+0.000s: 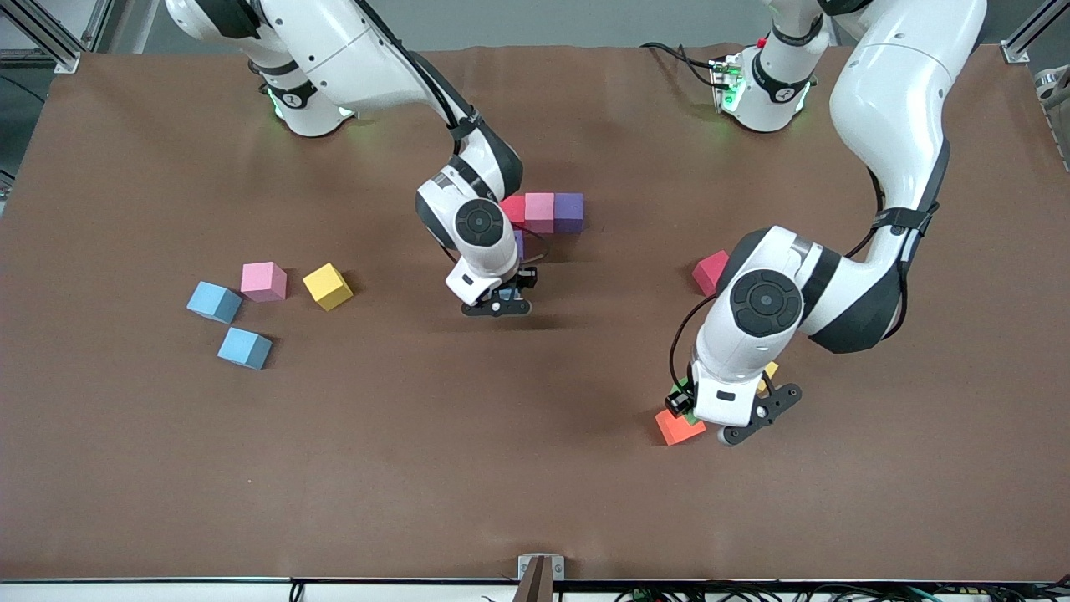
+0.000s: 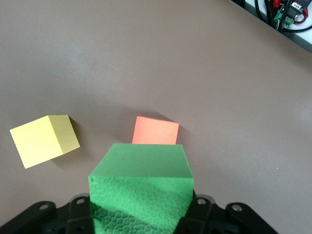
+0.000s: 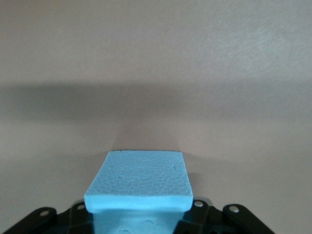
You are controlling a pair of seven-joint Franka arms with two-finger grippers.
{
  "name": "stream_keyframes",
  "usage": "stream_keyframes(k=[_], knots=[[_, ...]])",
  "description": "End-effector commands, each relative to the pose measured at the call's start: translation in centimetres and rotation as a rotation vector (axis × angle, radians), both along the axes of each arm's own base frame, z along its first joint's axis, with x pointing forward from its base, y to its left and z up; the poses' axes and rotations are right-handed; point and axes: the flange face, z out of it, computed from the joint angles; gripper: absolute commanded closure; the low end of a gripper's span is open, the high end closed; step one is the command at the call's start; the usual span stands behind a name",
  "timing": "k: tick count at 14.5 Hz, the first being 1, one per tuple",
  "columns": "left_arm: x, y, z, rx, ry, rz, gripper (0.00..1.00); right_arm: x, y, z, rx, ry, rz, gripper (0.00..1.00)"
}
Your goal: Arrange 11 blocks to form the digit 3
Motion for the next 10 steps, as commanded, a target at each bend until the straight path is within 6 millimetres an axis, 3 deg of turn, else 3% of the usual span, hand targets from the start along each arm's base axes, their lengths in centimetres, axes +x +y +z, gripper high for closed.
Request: stream_keyframes(k=[1, 10], knots=[[-0.4, 0.2, 1.4, 0.009, -0.009, -0.005, 0.98, -2.2, 0.3, -1.6, -0.025, 0.027, 0.006, 0.64], [-1.1, -0.3, 2.5, -0.041, 0.014, 0.020, 0.97, -2.7, 0.0, -2.0, -0.044, 0.047, 0.010, 0.59]])
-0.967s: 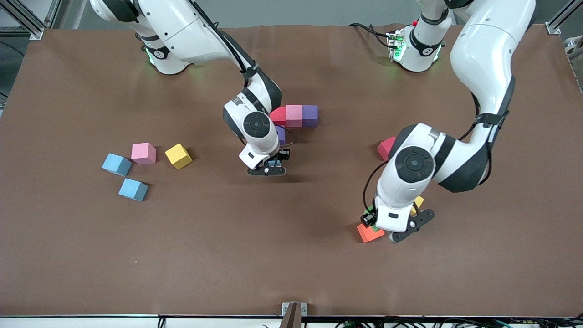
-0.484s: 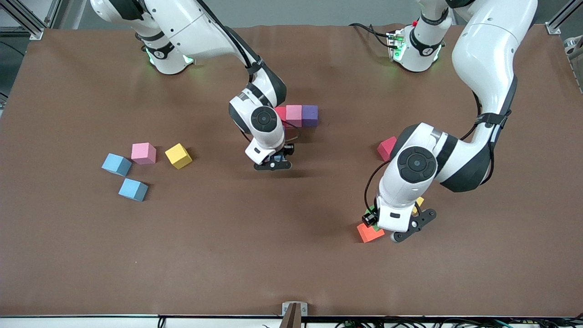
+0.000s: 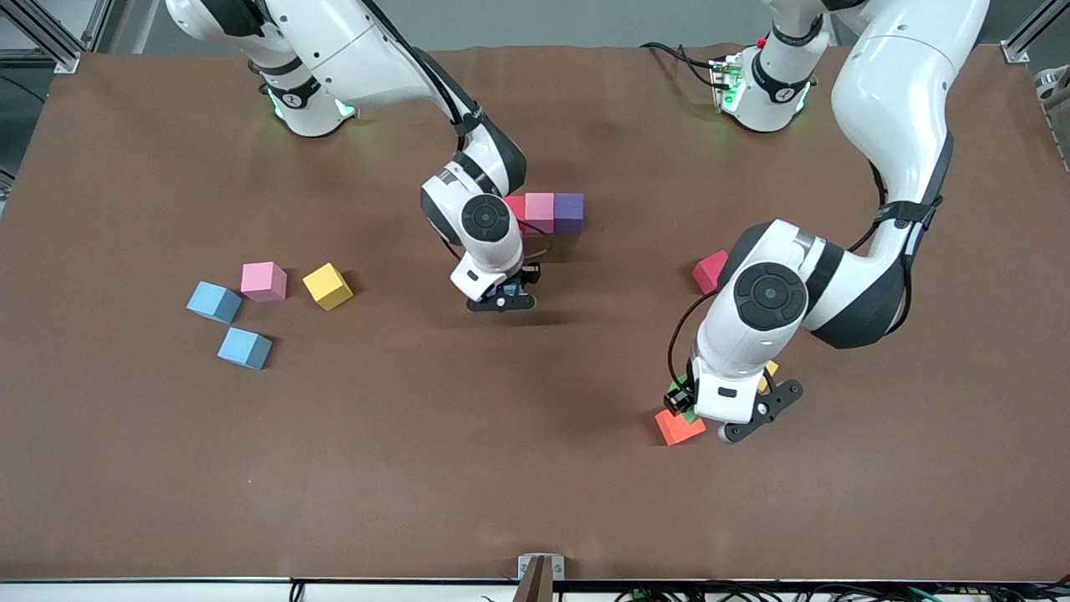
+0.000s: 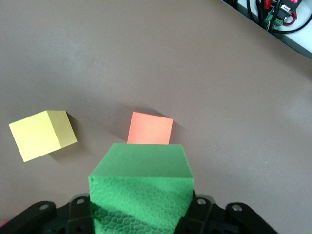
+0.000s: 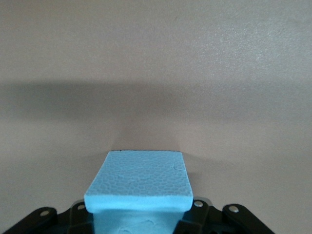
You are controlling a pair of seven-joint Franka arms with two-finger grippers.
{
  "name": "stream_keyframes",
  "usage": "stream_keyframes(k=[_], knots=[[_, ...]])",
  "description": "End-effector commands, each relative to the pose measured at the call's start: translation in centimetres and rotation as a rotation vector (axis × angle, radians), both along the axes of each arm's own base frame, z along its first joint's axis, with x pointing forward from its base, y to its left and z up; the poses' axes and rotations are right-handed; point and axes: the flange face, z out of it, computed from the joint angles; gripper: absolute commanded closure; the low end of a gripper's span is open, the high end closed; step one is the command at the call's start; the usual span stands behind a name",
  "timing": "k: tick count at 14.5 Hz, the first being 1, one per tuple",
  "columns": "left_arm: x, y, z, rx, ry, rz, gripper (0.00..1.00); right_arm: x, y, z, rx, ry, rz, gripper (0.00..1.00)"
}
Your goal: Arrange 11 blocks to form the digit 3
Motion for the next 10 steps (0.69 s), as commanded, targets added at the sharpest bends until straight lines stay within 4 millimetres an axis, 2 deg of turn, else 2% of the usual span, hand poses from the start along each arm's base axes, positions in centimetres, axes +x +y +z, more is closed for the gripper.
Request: stream_keyframes(k=[1, 8, 10], knots=[[-0.9, 0.0, 1.4, -0.016, 0.015, 0.012, 0.97, -2.2, -0.5, -2.0, -0.041, 0.045, 0.000, 0.59], [-2.5, 2.7, 3.8, -0.002, 0.103, 0.132, 0.98, -2.6, -0.3, -2.0, -0.052, 0.057, 0.006, 0.57], [-3.2, 2.8, 4.2, 0.006, 0.112, 0.154, 0.98, -2.7, -0.2, -2.0, -0.053, 0.059, 0.007, 0.57]])
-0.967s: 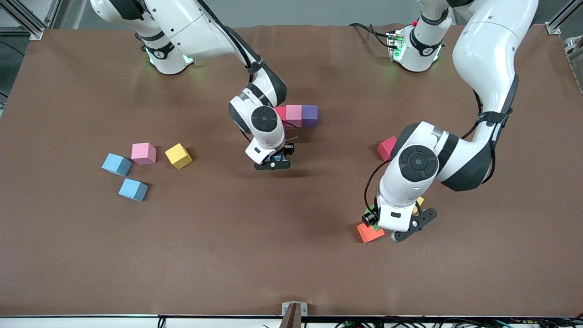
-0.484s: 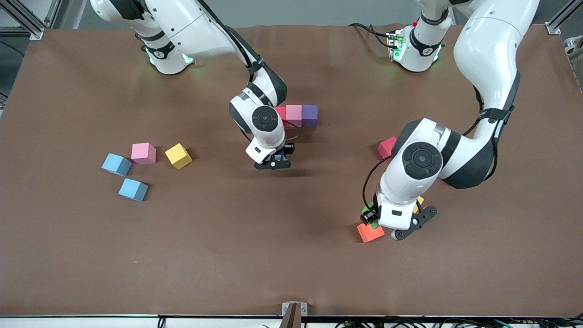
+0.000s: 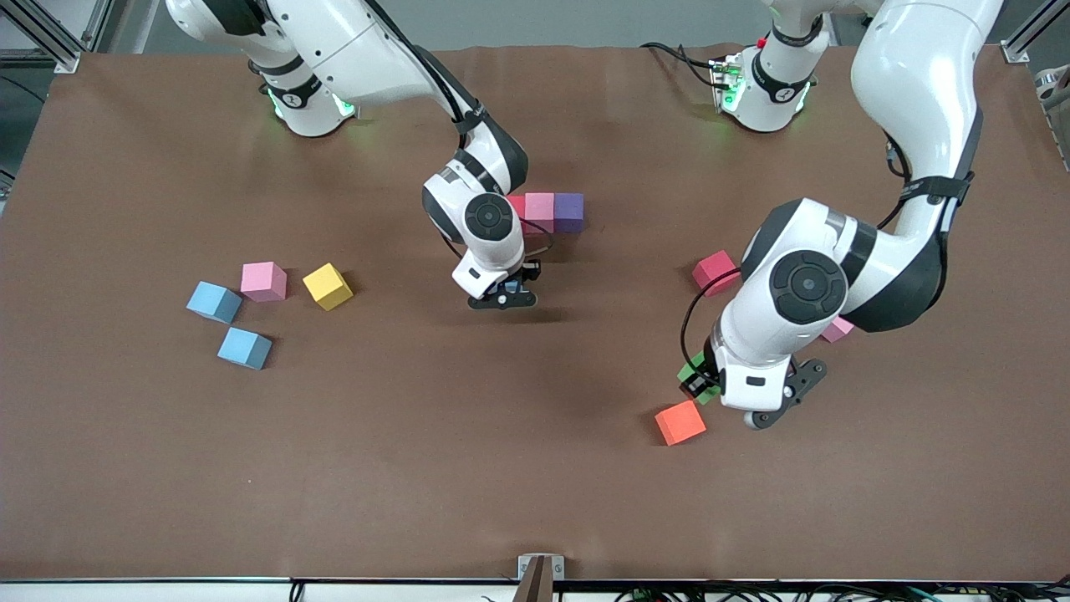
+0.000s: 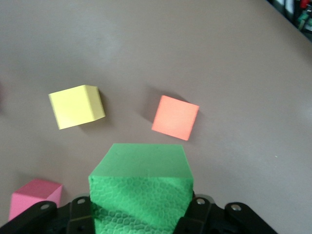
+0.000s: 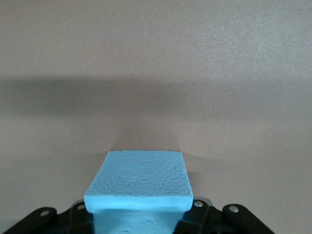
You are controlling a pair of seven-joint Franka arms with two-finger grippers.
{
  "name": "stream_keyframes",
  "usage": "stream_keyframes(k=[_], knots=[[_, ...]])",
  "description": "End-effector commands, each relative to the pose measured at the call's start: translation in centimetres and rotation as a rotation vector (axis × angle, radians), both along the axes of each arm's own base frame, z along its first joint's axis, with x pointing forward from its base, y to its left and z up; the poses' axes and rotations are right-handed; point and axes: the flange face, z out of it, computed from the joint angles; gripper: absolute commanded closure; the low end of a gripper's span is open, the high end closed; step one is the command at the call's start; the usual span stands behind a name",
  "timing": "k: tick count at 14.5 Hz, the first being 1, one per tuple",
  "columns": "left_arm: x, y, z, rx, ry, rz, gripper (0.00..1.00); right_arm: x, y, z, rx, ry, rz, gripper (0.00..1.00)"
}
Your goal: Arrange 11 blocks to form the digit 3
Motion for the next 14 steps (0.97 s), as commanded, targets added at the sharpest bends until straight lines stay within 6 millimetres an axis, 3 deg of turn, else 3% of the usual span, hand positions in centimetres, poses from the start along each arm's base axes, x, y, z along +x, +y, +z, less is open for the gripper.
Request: stream_keyframes(k=[1, 8, 10, 11, 13, 14], knots=[[-1.9, 0.4, 0.7, 0.018, 0.024, 0.035, 0.98, -2.2, -0.4, -2.0, -0.039, 0.042, -0.002, 0.57], [-2.0, 0.2, -0.4, -0.023, 0.063, 0.297, 0.98, -2.7, -0.1, -2.1, -0.047, 0.050, 0.007, 0.54], [-2.0, 0.1, -0.5, -0.024, 0.065, 0.344, 0.98, -2.7, 0.0, -1.9, -0.047, 0.050, 0.007, 0.47], [-2.2, -0.1, -0.5, -0.025, 0.068, 0.361, 0.98, -2.6, 0.0, -1.8, -0.046, 0.049, 0.007, 0.38], [-1.9, 0.4, -0.5, -0.046, 0.081, 0.438, 0.97, -2.3, 0.1, -1.4, -0.043, 0.049, 0.003, 0.00], [-1.9, 0.5, -0.6, -0.046, 0.084, 0.457, 0.97, -1.9, 0.1, -1.0, -0.043, 0.047, 0.000, 0.00]])
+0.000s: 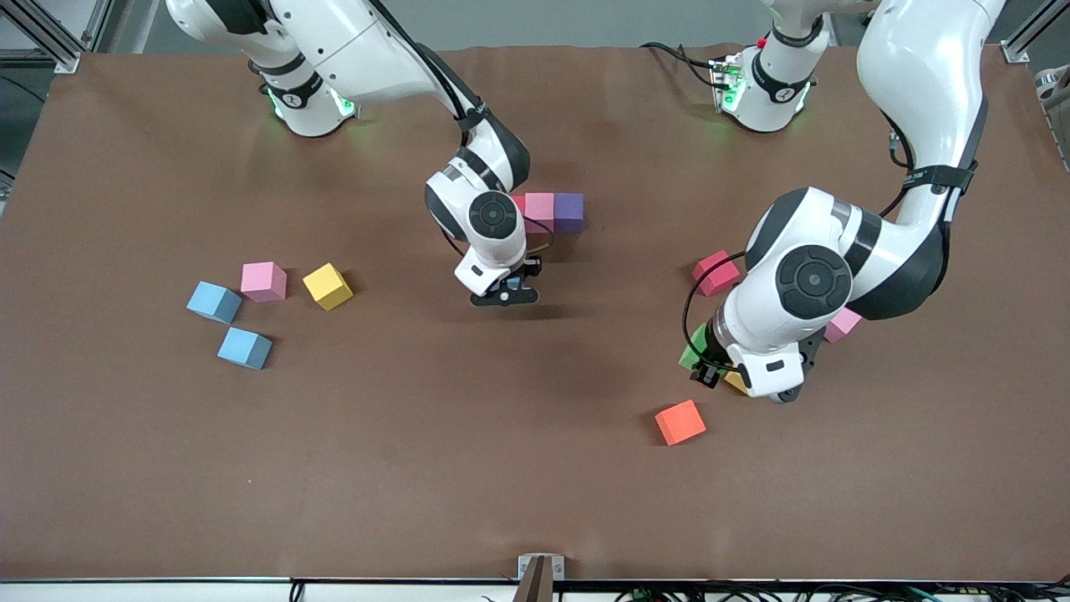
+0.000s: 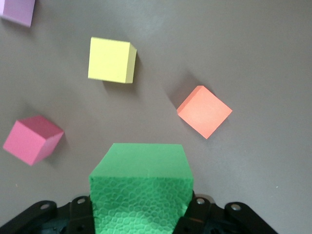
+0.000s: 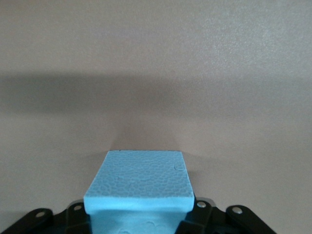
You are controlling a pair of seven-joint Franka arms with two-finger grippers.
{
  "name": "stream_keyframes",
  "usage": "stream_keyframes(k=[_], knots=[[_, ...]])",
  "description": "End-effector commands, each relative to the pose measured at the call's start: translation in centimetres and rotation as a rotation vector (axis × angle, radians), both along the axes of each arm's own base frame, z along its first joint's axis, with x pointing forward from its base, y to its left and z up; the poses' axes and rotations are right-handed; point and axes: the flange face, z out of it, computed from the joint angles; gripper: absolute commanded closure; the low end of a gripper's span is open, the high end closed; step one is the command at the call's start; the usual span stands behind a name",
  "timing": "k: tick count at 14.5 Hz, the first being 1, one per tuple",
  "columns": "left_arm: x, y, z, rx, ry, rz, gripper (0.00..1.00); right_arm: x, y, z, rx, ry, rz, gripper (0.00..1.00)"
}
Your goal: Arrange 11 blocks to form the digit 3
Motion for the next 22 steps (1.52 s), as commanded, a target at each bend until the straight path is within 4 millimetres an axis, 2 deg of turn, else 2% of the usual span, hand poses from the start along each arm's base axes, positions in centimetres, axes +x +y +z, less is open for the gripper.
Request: stream_keyframes(k=[1, 5, 6, 9, 10, 12, 15, 18, 20, 22], knots=[[-0.3, 0.5, 0.3, -0.013, 0.009, 0.062, 0.97, -0.4, -0.1, 0.0, -0.027, 0.029, -0.015, 0.00], [-0.9, -0.4, -0.2, -0.001, 0.021, 0.165, 0.97, 2.4, -0.2, 4.1, -0.054, 0.068, -0.038, 0.00], [-1.4, -0.8, -1.1, 0.008, 0.032, 0.182, 0.97, 3.3, -0.4, 5.5, -0.059, 0.078, -0.048, 0.00], [-2.6, -2.0, -3.3, 0.016, 0.043, 0.271, 0.96, 6.7, -3.2, 11.0, -0.061, 0.092, -0.086, 0.00], [-3.2, -2.8, -4.1, 0.012, 0.041, 0.295, 0.96, 8.1, -5.3, 12.9, -0.053, 0.084, -0.116, 0.00], [-5.2, -6.2, -5.8, 0.006, 0.027, 0.352, 0.96, 10.1, -9.8, 15.2, -0.049, 0.090, -0.132, 0.00], [-7.7, -8.9, -8.0, 0.029, 0.051, 0.419, 0.95, 10.8, -17.7, 16.7, -0.007, 0.104, 0.032, 0.00], [-10.8, -13.1, -9.8, 0.006, 0.046, 0.520, 0.94, 9.6, -24.6, 16.7, 0.027, 0.103, 0.169, 0.00], [-13.0, -15.6, -11.0, 0.017, 0.035, 0.538, 0.94, 8.2, -28.5, 15.6, 0.061, 0.081, 0.287, 0.00], [-14.6, -17.2, -12.6, 0.035, 0.038, 0.553, 0.94, 6.4, -31.4, 13.8, 0.081, 0.050, 0.378, 0.00]])
